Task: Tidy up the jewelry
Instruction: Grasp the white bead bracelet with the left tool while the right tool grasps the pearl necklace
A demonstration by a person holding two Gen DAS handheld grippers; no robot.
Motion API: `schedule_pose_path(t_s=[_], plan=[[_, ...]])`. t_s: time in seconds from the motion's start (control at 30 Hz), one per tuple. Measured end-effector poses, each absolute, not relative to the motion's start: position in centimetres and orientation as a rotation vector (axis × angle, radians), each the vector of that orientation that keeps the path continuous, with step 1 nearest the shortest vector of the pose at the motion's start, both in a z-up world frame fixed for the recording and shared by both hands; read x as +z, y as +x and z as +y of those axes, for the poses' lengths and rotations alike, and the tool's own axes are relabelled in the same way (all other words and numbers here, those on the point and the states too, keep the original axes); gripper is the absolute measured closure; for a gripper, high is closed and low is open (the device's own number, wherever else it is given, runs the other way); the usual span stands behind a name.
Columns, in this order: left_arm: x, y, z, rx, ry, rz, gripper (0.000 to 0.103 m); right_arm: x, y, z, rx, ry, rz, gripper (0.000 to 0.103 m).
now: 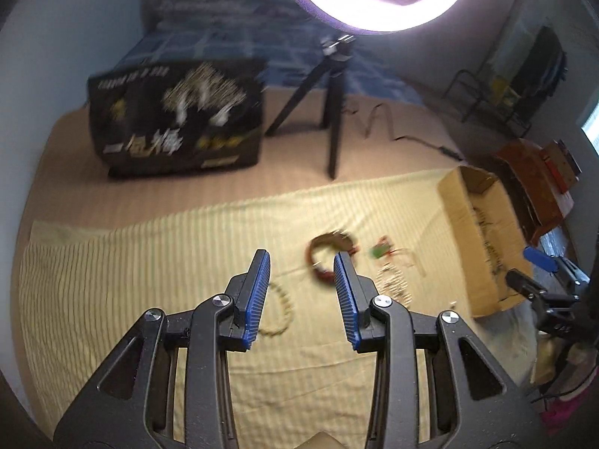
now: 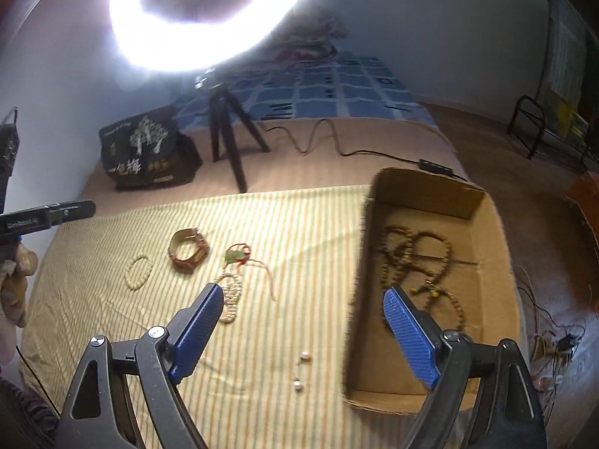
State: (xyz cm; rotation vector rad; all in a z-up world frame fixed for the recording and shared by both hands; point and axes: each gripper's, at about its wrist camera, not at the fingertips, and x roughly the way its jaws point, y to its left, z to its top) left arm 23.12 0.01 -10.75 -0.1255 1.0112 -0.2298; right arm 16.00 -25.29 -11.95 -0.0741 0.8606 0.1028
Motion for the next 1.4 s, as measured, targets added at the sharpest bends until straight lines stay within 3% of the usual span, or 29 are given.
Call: schedule_pose_path(t_s=[0.37,1.0,1.4], plan=[[-18.0,24.1,3.8,-0.169,-0.23,1.171,0.068,-16.3,18.0,-20.1,0.171,-0.172,0.95,0.014],[-22.2,25.4,3.1,-0.171,-0.244,1.253,0.068,-22.0,21.8,-17.0,0.167,-0.267,1.087,0.02],[-23.3,26.5,1.9,-0.122,-0.2,1.24,0.089,-23.4,23.1,-17.0,0.149,-0.256,1.113,0.033]])
